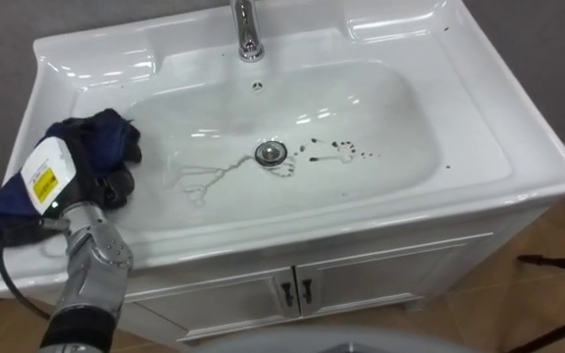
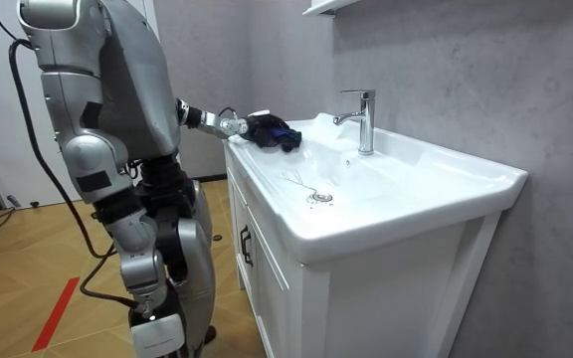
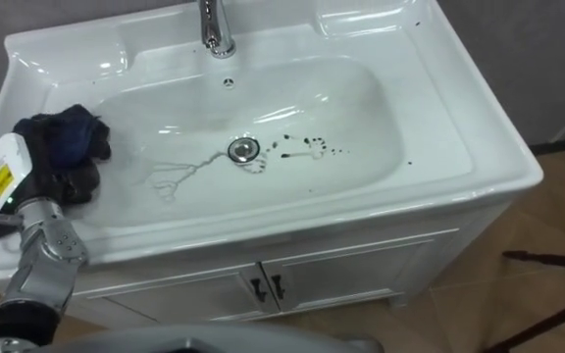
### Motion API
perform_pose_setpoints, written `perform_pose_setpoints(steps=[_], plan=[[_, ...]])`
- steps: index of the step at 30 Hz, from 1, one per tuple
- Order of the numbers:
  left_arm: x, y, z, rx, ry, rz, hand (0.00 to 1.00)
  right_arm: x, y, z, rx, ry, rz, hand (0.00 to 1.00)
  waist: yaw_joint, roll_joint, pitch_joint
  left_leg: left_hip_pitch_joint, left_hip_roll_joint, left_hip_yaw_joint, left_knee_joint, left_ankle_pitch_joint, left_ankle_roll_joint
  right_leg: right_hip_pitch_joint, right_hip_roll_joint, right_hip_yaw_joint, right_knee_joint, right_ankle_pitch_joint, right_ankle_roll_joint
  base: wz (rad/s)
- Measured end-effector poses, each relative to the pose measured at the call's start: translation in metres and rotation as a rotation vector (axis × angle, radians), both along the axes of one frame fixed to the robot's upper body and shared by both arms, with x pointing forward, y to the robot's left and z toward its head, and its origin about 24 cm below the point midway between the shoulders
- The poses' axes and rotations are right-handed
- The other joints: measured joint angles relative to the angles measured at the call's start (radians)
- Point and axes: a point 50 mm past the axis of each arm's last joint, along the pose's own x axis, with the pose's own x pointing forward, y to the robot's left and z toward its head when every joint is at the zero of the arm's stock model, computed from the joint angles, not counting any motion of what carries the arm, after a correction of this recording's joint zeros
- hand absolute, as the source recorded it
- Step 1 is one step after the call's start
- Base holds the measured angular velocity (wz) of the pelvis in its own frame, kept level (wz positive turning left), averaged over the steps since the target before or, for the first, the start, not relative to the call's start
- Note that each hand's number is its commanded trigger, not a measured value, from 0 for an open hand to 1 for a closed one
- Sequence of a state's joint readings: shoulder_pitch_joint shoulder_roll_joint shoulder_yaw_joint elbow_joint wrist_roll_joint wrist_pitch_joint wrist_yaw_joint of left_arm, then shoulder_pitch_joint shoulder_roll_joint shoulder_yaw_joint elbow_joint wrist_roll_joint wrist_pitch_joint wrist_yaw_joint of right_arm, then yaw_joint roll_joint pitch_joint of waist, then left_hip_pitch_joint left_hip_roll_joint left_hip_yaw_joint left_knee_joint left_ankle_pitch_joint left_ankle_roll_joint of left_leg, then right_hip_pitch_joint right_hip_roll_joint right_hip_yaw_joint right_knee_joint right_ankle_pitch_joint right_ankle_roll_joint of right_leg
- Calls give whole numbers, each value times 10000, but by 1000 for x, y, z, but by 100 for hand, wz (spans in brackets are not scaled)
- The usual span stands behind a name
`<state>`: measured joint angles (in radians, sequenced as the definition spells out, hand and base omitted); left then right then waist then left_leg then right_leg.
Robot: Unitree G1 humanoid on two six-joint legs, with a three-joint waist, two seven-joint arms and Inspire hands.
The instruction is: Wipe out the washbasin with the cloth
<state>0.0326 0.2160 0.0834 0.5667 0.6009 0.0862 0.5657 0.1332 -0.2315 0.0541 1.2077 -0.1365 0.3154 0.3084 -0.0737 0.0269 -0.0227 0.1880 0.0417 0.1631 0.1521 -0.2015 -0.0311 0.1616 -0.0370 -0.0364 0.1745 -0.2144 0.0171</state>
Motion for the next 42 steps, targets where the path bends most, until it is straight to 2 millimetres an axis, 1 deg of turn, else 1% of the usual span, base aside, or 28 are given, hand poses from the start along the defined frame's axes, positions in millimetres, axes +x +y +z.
perform_pose_setpoints(steps=[5, 12, 15, 23, 26, 27, 29, 30, 31, 32, 33, 35, 37, 38, 39, 42], plan=[[0, 5, 2, 174, -52, 34, 100, 0, 0, 0, -11, 99, -37, 0, 4, -1, 0, 55, 0, -2, -15, 1, 0, 52, -2, 15, -4, 0, 0, 0], [-1, 9, 3, -95, -306, 237, 100, 9, 0, 1, 102, -5, 304, 0, 4, -40, -24, 113, -1, 16, -21, 1, 0, 80, -18, -2, -7, -6, -3, 0], [-1, 12, 3, -731, -576, 577, 100, 11, 0, 1, 124, -59, 323, 0, 4, -58, -35, 130, -2, 12, -21, 0, 0, 123, -22, -35, -28, -6, -4, 0], [-1, 16, 3, -2350, -1153, 1249, 100, 11, 0, 1, 131, -131, 353, 0, 84, -56, -35, 130, -6, 3, -19, 0, 0, 126, -24, -53, -22, -6, -3, 0], [2, 17, 7, -2605, -1258, 1147, 100, 12, 0, 1, 150, -195, 280, 0, 162, -62, -34, 119, -10, -29, -9, 0, 0, 133, -62, -171, -6, -6, -2, 3], [4, 17, 10, -2683, -1352, 1046, 100, 12, 0, 1, 164, -219, 287, 0, 241, -73, -27, 105, -11, -54, -6, 0, 0, 124, -63, -194, -5, -6, -1, 6], [4, 15, 14, -2765, -1494, 872, 100, 12, 0, 0, 200, -305, 327, 0, 260, -113, -24, 58, -15, -121, 3, 0, 0, 113, -70, -259, -13, -13, 6, 12], [6, 14, 18, -2765, -1633, 769, 100, 12, 1, 0, 233, -352, 338, 0, 241, -160, -21, -47, -26, -202, 55, -1, 0, 72, -102, -400, -11, -20, 4, 24], [9, 12, 23, -2757, -1710, 623, 100, 12, 1, 0, 299, -438, 367, 0, 240, -213, -14, -212, -33, -311, 117, -1, 0, -16, -114, -508, 3, -21, 0, 26], [11, 11, 25, -2729, -1752, 542, 100, 12, 2, 0, 336, -488, 384, 0, 239, -244, 11, -269, -33, -357, 144, -1, 0, -48, -114, -545, 6, -18, -4, 24], [13, 10, 30, -2745, -1876, 411, 100, 13, 2, 0, 389, -573, 407, 0, 241, -299, 53, -358, -33, -440, 182, -1, 0, -75, -107, -595, -2, -16, -8, 19], [14, 8, 36, -2717, -2045, 279, 100, 13, 3, -1, 443, -688, 423, 0, 248, -339, 77, -422, -37, -571, 187, -1, -1, -77, -91, -647, -26, -19, -14, 17], [17, 3, 47, -2672, -2557, 59, 100, 14, 3, -1, 562, -841, 400, 0, 259, -432, 175, -494, -37, -656, 213, -2, -2, -75, -86, -730, -46, -22, -20, 14], [18, 2, 50, -2693, -2693, 3, 100, 14, 3, -1, 579, -850, 385, 0, 256, -416, 204, -534, -44, -696, 228, -2, -2, -79, -88, -763, -56, -22, -20, 12], [20, -1, 55, -2723, -2942, -90, 100, 14, 4, -1, 593, -878, 401, 0, 267, -443, 210, -570, -47, -705, 255, -2, -3, -97, -91, -770, -40, -22, -20, 7], [25, -7, 69, -2427, -3489, -482, 100, 16, 4, -1, 628, -1061, 474, 0, 211, -429, 219, -632, -56, -727, 310, -4, -6, -103, -101, -793, -43, -23, -21, 0]])
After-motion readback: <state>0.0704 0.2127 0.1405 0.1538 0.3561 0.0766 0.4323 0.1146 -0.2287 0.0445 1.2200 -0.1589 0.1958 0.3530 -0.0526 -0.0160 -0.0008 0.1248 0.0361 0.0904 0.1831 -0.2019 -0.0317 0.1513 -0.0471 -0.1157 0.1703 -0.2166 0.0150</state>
